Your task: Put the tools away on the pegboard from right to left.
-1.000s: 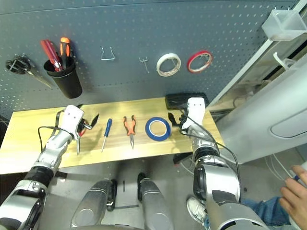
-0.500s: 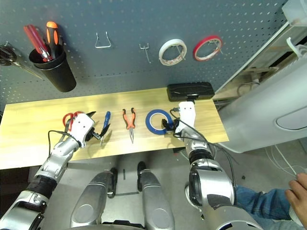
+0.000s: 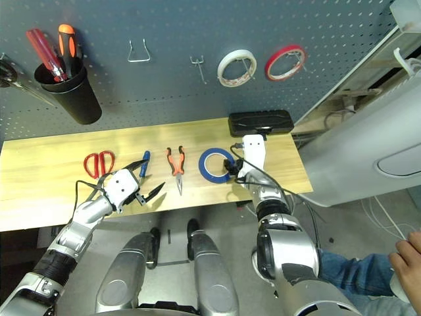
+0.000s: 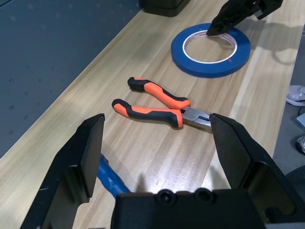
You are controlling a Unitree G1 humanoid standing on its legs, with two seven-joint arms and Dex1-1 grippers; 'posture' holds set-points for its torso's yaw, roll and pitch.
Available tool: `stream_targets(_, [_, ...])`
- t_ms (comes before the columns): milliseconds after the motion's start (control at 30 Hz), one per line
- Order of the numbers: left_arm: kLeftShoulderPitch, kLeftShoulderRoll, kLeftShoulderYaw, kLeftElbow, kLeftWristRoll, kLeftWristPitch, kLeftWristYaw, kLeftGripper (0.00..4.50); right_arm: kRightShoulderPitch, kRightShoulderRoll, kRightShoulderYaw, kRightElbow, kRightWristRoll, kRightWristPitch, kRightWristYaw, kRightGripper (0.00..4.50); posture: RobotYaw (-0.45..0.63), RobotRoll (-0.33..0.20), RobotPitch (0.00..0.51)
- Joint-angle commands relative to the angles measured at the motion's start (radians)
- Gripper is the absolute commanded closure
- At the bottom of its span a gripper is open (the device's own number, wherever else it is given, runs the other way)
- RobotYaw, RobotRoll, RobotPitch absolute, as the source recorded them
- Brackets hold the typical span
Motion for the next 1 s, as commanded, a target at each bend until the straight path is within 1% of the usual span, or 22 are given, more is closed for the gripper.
stream_targets(33, [0.007,0.005,0.004,0.023,0.007,-0.004,0.0,0.0,0.027,0.018,0.005,0.048,-0.001,0.053,0.0,3.69,0.1,0.0,0.373])
stream_targets(67, [0.001,0.005,0.006,0.03,0.007,-0.006,0.001,0.0,0.021,0.017,0.005,0.049,-0.001,0.056,-0.001,3.77,0.1,0.0,0.363])
stream_targets(167, [-0.019,0.004,0.012,0.057,0.007,-0.018,0.005,0.0,0.007,0.013,0.004,0.049,-0.003,0.049,-0.005,3.77,0.11,0.0,0.336])
stream_targets(233, [-0.031,0.002,0.016,0.067,0.008,-0.025,0.009,0.0,0.004,0.006,0.005,0.038,-0.005,0.028,-0.003,3.77,0.11,0.0,0.329])
stream_targets(267, [-0.04,0.001,0.021,0.076,0.007,-0.032,0.014,0.0,0.005,0.003,0.013,0.025,-0.011,0.008,0.007,3.77,0.11,0.0,0.303])
stream_targets(300, [-0.047,0.0,0.025,0.088,0.006,-0.039,0.017,0.0,0.006,0.002,0.019,0.018,-0.016,-0.006,0.013,3.77,0.11,0.0,0.295])
stream_targets(467, [-0.078,-0.001,0.033,0.094,0.003,-0.075,0.029,0.0,0.063,-0.005,0.067,-0.118,-0.032,-0.08,0.096,3.77,0.11,0.0,0.236])
stream_targets(567, [-0.082,0.0,0.038,0.087,-0.002,-0.087,0.026,0.0,0.106,-0.005,0.091,-0.201,-0.039,-0.117,0.128,3.77,0.11,0.0,0.226])
stream_targets(633, [-0.079,-0.004,0.036,0.056,-0.008,-0.085,0.02,0.0,0.14,-0.007,0.106,-0.277,-0.041,-0.179,0.15,3.77,0.1,0.0,0.212])
stream_targets(700, [-0.079,-0.004,0.034,0.04,-0.01,-0.083,0.014,0.0,0.15,-0.004,0.11,-0.315,-0.041,-0.218,0.146,3.77,0.1,0.0,0.209])
stream_targets(867, [-0.082,-0.009,0.034,0.015,-0.014,-0.073,0.007,0.0,0.128,0.004,0.101,-0.336,-0.042,-0.299,0.103,3.77,0.1,0.0,0.206])
stream_targets(1000, [-0.098,-0.008,0.04,0.009,-0.016,-0.073,0.004,0.0,0.11,0.004,0.117,-0.347,-0.057,-0.415,0.093,3.77,0.1,0.0,0.21])
